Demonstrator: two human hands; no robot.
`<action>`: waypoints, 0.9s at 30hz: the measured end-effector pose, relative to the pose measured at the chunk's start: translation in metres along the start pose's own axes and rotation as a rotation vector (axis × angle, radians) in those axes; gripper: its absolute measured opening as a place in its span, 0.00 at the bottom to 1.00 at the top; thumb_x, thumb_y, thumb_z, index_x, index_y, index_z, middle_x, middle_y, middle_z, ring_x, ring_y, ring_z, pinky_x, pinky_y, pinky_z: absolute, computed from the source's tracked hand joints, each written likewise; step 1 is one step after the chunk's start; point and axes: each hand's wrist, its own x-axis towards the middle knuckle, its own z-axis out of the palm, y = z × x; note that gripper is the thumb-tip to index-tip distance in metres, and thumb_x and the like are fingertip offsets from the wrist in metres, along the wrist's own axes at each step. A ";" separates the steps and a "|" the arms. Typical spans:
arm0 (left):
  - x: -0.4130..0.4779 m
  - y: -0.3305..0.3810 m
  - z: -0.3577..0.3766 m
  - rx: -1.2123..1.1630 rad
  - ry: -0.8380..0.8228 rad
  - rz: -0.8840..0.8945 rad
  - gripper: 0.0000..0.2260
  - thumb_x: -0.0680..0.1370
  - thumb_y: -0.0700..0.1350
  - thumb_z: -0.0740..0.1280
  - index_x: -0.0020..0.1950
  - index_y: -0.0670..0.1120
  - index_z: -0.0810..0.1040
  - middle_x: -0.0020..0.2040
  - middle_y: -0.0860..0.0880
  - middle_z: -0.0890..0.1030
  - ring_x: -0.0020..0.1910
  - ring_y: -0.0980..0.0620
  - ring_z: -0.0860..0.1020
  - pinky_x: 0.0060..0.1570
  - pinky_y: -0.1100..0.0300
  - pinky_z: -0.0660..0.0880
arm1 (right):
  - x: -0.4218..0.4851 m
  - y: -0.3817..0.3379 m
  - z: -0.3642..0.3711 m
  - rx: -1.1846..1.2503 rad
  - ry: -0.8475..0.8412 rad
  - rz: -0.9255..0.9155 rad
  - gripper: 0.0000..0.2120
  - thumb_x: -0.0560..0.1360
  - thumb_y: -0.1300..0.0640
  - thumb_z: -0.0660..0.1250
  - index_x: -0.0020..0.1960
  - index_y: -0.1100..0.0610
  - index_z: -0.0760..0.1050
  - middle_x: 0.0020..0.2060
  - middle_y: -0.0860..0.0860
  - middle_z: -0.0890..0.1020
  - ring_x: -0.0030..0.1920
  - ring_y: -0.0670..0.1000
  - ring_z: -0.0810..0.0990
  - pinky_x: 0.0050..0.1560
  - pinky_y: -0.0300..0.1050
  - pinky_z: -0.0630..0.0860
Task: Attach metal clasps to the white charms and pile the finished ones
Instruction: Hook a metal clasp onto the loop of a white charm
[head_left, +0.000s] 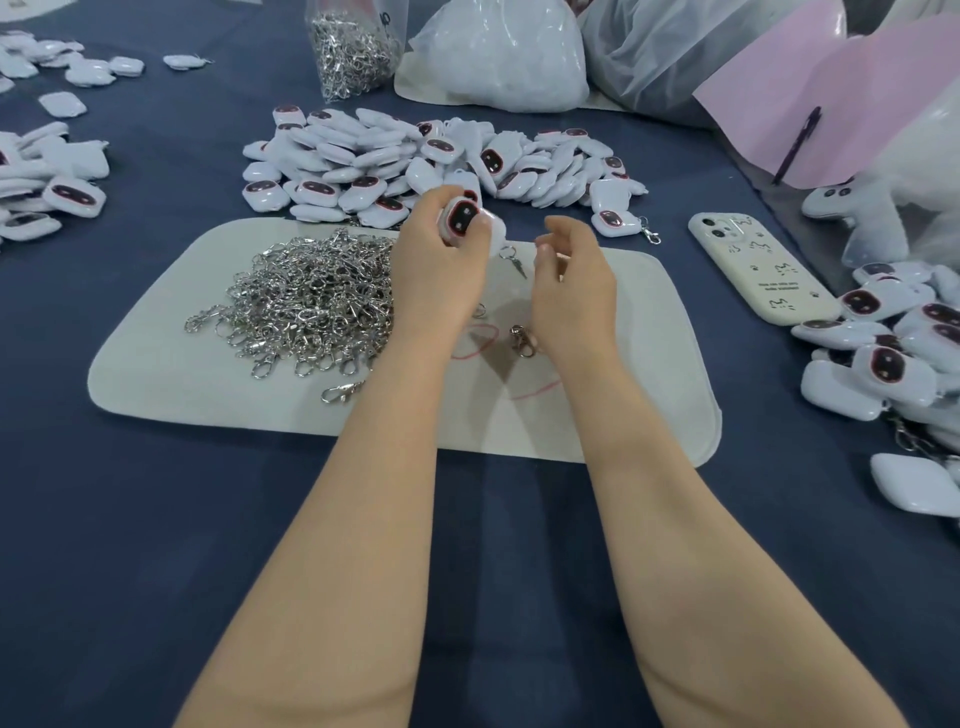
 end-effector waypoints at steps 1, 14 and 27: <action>0.001 -0.001 0.000 -0.023 -0.008 -0.060 0.09 0.77 0.42 0.64 0.57 0.47 0.76 0.49 0.48 0.79 0.47 0.48 0.78 0.55 0.50 0.76 | 0.001 0.000 -0.001 0.035 0.015 0.036 0.15 0.80 0.60 0.56 0.66 0.57 0.69 0.52 0.47 0.76 0.52 0.48 0.75 0.53 0.36 0.69; -0.020 0.033 0.034 -0.154 -0.006 -0.122 0.08 0.77 0.44 0.65 0.43 0.52 0.67 0.40 0.49 0.78 0.41 0.48 0.79 0.53 0.48 0.77 | 0.001 -0.023 -0.047 0.139 -0.056 0.073 0.03 0.76 0.56 0.64 0.49 0.53 0.76 0.40 0.47 0.81 0.38 0.45 0.78 0.40 0.38 0.73; -0.114 0.107 0.190 -0.228 -0.564 -0.135 0.11 0.81 0.44 0.59 0.41 0.43 0.75 0.36 0.48 0.77 0.37 0.49 0.76 0.45 0.53 0.75 | -0.022 0.023 -0.204 0.114 0.761 0.128 0.06 0.77 0.61 0.62 0.54 0.57 0.74 0.43 0.43 0.76 0.43 0.37 0.74 0.46 0.27 0.71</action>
